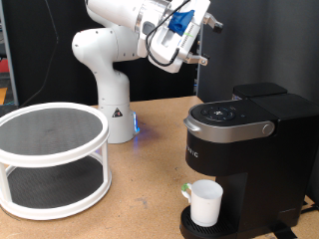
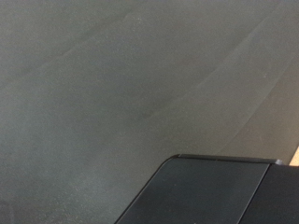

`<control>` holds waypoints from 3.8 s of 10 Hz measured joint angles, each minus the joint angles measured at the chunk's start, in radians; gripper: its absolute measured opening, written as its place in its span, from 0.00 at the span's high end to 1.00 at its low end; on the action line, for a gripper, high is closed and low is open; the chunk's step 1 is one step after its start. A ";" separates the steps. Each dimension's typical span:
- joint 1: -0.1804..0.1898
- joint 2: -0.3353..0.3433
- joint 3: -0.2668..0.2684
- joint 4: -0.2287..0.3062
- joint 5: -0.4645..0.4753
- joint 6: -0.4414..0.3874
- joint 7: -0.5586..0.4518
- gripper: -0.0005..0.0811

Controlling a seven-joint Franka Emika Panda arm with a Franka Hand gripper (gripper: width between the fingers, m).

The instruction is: Make a cup of coffee with the keurig machine

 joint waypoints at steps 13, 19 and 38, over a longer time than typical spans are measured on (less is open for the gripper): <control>-0.109 0.001 0.172 0.115 -1.087 -0.273 0.174 0.01; -0.105 0.025 0.224 0.173 -1.217 -0.313 0.036 0.01; -0.108 0.380 0.311 0.562 -1.273 -0.388 -0.037 0.01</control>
